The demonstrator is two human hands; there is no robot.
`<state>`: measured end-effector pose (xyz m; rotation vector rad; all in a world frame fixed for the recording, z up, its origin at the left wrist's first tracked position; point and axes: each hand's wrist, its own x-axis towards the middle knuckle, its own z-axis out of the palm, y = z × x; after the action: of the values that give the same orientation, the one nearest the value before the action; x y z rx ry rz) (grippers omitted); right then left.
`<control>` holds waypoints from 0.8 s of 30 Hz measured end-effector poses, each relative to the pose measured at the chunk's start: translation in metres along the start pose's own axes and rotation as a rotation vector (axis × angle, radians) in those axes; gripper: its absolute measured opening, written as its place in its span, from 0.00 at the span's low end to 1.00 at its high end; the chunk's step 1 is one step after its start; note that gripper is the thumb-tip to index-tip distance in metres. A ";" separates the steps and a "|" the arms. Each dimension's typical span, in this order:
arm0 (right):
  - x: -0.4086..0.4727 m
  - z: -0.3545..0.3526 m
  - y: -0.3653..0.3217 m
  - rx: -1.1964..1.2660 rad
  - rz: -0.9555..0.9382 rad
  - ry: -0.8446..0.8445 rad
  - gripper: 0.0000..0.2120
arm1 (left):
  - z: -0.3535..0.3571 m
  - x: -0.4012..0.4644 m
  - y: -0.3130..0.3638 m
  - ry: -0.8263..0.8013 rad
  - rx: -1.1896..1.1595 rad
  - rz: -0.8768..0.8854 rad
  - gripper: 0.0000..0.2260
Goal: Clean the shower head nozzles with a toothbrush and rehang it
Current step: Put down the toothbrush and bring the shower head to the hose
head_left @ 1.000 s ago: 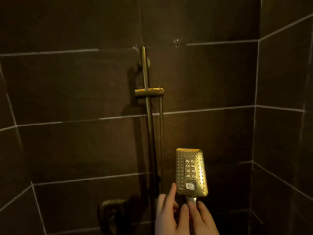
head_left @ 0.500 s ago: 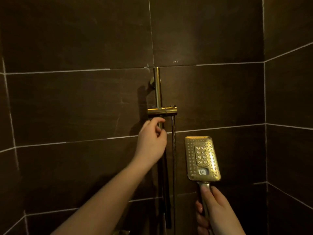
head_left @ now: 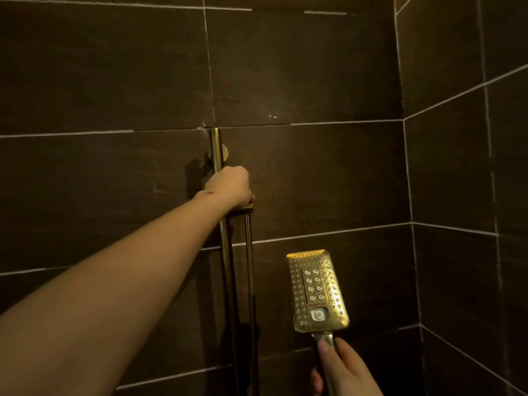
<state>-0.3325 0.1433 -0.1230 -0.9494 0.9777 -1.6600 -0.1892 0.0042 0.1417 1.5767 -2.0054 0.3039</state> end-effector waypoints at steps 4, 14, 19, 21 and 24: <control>0.006 -0.015 0.003 -0.018 0.015 0.002 0.08 | -0.005 0.010 0.005 -0.084 -0.014 -0.069 0.10; 0.011 -0.037 0.005 0.007 0.063 -0.009 0.08 | 0.006 0.012 0.032 -0.072 0.176 -0.157 0.06; 0.017 -0.054 0.008 0.006 0.083 -0.001 0.07 | 0.021 0.014 0.050 -0.197 0.436 -0.153 0.08; 0.019 -0.061 0.009 -0.024 0.093 -0.007 0.07 | 0.023 0.018 0.054 -0.210 0.447 -0.156 0.05; 0.018 -0.071 0.011 -0.053 0.083 -0.022 0.06 | 0.016 0.024 0.058 -0.303 0.426 -0.227 0.03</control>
<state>-0.3980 0.1356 -0.1571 -0.9483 1.0370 -1.5581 -0.2528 -0.0075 0.1512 2.2106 -2.0457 0.4468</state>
